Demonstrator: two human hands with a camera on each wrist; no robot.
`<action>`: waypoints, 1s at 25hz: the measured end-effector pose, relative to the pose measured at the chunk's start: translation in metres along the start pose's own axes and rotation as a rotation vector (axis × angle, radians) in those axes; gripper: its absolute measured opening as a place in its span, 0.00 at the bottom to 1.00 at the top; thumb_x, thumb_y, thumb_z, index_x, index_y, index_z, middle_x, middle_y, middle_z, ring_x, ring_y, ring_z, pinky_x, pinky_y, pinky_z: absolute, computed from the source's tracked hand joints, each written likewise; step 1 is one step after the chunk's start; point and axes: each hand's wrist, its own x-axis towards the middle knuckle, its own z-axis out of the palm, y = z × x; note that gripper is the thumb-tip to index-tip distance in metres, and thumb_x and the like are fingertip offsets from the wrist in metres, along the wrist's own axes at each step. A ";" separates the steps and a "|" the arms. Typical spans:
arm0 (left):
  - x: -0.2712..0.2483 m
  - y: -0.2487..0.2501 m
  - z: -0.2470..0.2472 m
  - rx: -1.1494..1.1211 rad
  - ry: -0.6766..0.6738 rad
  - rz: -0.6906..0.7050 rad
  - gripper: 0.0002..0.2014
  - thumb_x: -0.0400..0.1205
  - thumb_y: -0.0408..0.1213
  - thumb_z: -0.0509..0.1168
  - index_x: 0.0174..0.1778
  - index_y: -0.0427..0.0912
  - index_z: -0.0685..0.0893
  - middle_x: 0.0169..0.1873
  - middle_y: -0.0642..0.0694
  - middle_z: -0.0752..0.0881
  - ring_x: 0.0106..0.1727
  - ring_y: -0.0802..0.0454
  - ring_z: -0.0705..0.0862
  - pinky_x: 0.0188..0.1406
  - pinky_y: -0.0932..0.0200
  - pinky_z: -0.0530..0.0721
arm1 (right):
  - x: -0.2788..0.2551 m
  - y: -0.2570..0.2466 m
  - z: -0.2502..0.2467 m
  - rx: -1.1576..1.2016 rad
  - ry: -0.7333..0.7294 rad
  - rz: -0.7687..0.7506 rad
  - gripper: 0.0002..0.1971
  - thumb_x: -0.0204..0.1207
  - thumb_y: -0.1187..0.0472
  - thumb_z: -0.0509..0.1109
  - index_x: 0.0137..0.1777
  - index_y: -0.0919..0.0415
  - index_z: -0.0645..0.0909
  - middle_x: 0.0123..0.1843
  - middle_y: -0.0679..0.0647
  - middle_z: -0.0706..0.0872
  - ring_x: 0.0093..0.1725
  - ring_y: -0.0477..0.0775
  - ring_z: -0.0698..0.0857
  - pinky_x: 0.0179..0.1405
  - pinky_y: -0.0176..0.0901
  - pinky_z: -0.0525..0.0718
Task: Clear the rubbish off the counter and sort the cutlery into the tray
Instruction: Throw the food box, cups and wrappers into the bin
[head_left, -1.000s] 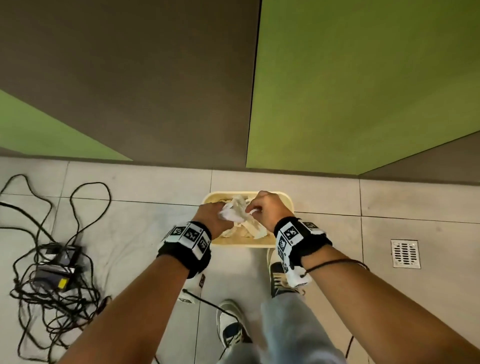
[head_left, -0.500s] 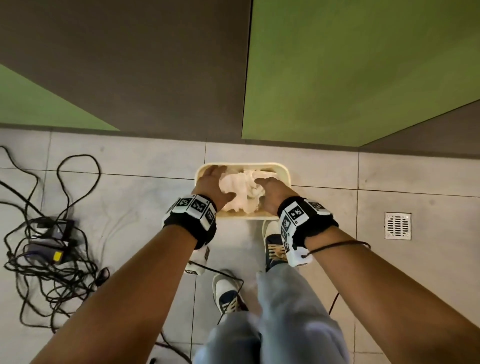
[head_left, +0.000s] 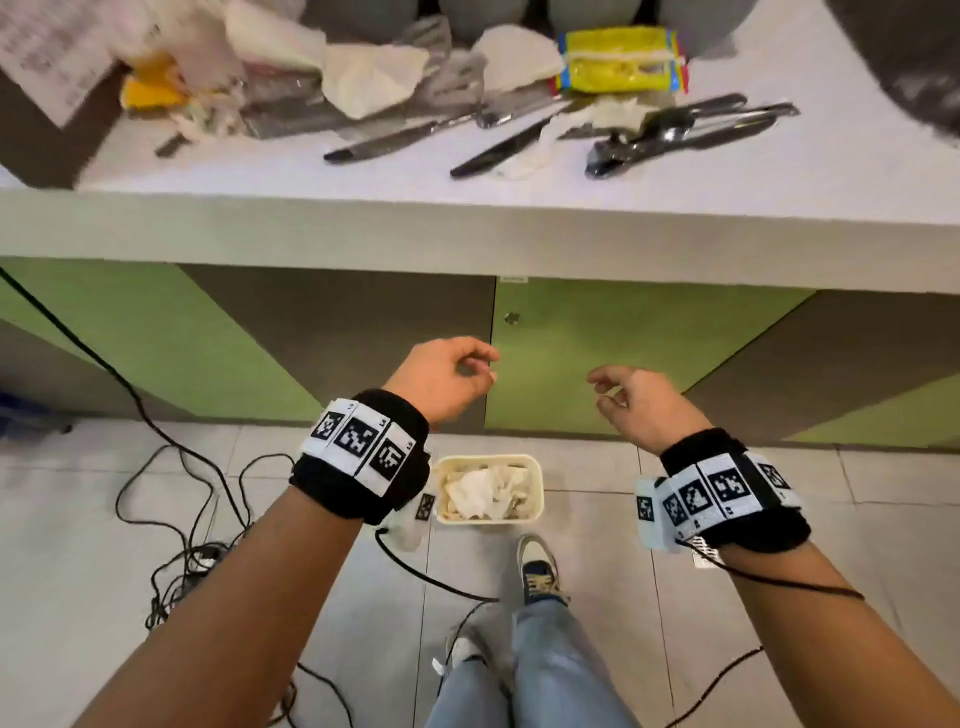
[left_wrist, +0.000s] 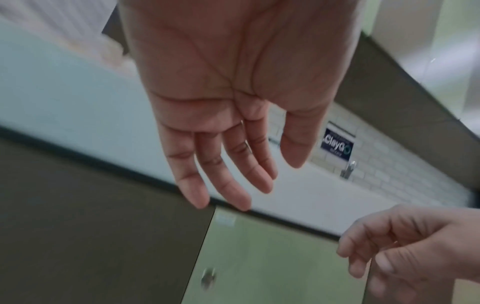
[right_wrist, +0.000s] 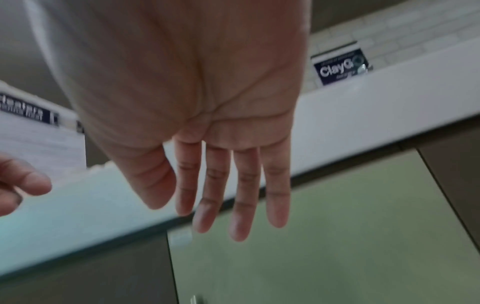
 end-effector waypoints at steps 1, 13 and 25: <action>-0.012 0.021 -0.018 0.022 0.021 0.041 0.13 0.81 0.34 0.63 0.60 0.45 0.84 0.44 0.53 0.82 0.37 0.60 0.79 0.39 0.71 0.79 | -0.012 -0.014 -0.022 0.011 0.045 -0.016 0.17 0.79 0.64 0.63 0.68 0.59 0.76 0.64 0.57 0.84 0.56 0.54 0.82 0.63 0.44 0.78; 0.018 0.143 -0.124 0.065 0.333 0.153 0.14 0.79 0.33 0.66 0.60 0.42 0.84 0.61 0.42 0.84 0.58 0.45 0.84 0.56 0.60 0.78 | 0.015 -0.083 -0.199 0.141 0.449 -0.173 0.14 0.75 0.68 0.67 0.60 0.65 0.82 0.59 0.62 0.87 0.56 0.60 0.85 0.56 0.39 0.76; 0.228 0.196 -0.108 0.422 0.229 -0.159 0.33 0.75 0.42 0.67 0.77 0.47 0.65 0.77 0.37 0.66 0.76 0.38 0.69 0.78 0.51 0.68 | 0.180 -0.060 -0.272 0.049 0.225 0.081 0.21 0.75 0.61 0.69 0.66 0.69 0.74 0.66 0.69 0.81 0.66 0.66 0.79 0.65 0.49 0.77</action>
